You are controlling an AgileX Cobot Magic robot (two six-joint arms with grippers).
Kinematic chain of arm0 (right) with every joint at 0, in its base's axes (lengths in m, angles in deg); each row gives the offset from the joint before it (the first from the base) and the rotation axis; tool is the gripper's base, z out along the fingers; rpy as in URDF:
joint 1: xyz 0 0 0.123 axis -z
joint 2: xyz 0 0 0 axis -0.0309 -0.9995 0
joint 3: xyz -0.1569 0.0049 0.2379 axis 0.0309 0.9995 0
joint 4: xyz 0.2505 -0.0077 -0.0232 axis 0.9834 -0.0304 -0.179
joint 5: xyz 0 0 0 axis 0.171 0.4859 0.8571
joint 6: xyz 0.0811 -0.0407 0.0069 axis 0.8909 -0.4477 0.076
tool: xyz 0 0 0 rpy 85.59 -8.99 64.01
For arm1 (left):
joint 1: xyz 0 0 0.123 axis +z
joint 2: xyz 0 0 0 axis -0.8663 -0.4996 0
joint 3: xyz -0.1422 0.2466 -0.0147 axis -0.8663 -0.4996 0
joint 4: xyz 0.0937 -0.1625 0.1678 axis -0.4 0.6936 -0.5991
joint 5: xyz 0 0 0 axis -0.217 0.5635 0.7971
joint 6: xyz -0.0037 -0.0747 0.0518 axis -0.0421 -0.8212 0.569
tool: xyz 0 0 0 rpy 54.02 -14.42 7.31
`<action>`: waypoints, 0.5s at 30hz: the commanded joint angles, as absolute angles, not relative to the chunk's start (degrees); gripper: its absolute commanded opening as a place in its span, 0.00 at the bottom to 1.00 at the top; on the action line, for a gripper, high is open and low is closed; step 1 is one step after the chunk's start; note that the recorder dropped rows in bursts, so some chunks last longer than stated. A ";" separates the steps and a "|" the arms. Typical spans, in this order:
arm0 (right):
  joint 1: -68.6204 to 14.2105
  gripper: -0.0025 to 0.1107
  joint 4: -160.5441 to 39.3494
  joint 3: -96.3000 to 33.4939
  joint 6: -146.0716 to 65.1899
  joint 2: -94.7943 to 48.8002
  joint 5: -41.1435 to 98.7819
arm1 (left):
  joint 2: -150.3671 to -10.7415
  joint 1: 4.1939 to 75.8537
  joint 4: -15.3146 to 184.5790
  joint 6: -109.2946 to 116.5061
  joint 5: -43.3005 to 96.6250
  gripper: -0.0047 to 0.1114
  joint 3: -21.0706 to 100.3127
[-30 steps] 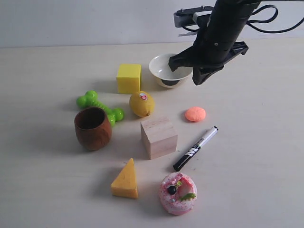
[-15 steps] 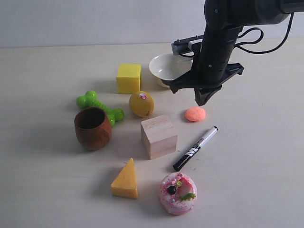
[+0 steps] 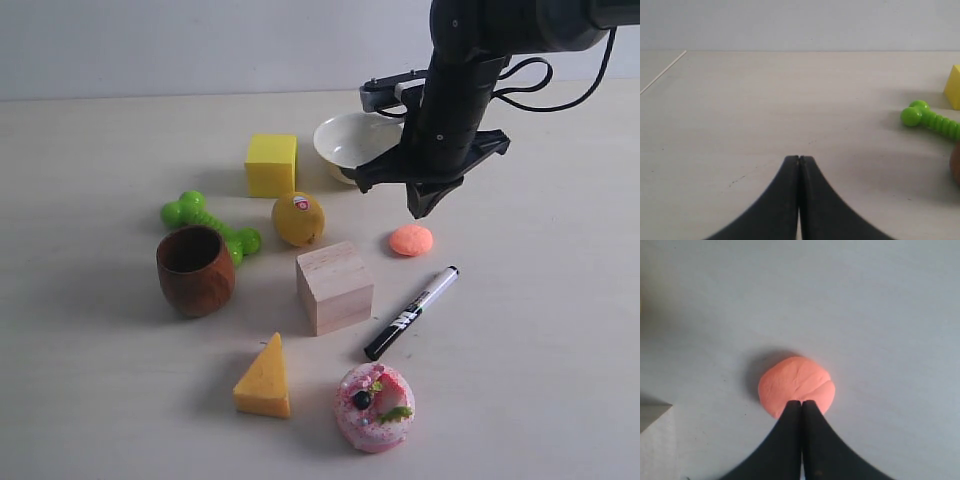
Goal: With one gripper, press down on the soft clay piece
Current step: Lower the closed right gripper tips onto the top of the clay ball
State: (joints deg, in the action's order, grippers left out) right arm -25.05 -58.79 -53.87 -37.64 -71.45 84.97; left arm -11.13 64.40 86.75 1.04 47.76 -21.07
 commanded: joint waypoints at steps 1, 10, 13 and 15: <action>-25.12 0.02 -59.15 -52.38 -36.46 -71.47 81.98 | -10.74 64.09 86.88 0.95 47.30 0.04 -21.07; -25.12 0.02 -59.15 -49.71 -33.13 -71.47 78.41 | -10.74 64.09 86.88 0.95 47.30 0.04 -21.07; -25.12 0.02 -59.15 -49.71 -30.52 -71.47 78.40 | -10.74 64.09 86.88 0.95 47.30 0.04 -21.07; -25.12 0.02 -59.02 -49.71 -29.82 -71.47 78.40 | -10.74 64.09 86.88 0.95 47.30 0.04 -21.07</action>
